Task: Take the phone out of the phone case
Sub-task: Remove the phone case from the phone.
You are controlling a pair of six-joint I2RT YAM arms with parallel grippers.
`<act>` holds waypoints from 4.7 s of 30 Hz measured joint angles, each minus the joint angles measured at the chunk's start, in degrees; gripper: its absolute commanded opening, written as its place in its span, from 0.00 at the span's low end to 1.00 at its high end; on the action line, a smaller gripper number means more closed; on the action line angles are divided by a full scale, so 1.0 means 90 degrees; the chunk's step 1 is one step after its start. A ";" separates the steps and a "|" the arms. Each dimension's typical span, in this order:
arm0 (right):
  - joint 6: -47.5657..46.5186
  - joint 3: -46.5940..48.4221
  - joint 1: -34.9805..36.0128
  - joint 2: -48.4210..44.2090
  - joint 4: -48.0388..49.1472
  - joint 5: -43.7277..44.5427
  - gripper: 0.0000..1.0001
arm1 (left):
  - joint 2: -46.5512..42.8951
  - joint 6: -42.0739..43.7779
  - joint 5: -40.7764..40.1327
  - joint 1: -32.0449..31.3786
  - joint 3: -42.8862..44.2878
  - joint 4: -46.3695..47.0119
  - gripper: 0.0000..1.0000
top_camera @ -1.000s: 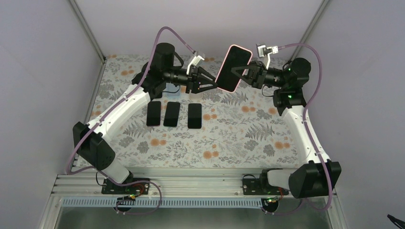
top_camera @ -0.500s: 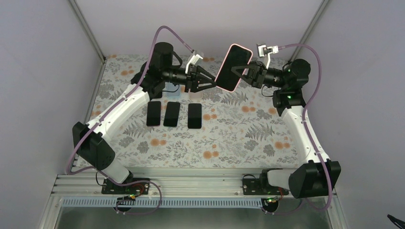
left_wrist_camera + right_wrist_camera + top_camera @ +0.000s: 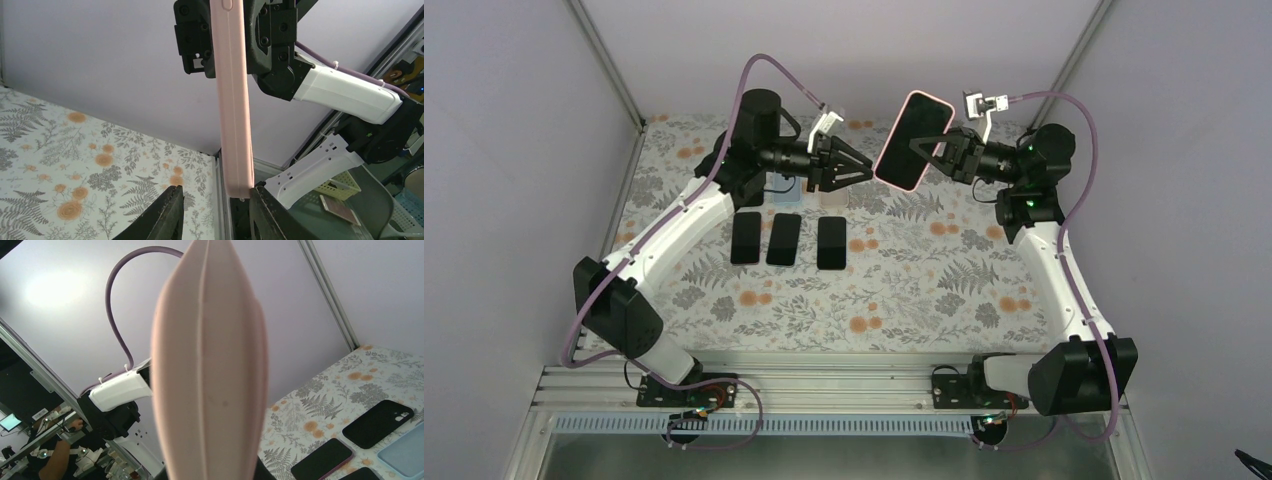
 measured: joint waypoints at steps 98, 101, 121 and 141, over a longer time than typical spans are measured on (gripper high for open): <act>0.1056 -0.0323 0.0046 -0.0075 0.1158 -0.0138 0.04 | -0.0165 -0.0185 0.0027 -0.0092 -0.0068 0.0024 0.33; 0.1064 -0.0347 0.0044 -0.0075 0.1192 -0.0090 0.04 | -0.0165 -0.0131 -0.0090 -0.0092 -0.0061 -0.0024 0.33; 0.1792 -0.0845 0.0051 -0.0075 0.2436 0.0114 0.04 | -0.0119 -0.0148 -0.0442 -0.0109 -0.0044 -0.0151 0.29; 0.2407 -0.1341 0.0551 -0.0032 0.3619 0.0425 0.04 | 0.0253 -0.1090 0.0969 -0.0061 -0.0044 0.0775 0.26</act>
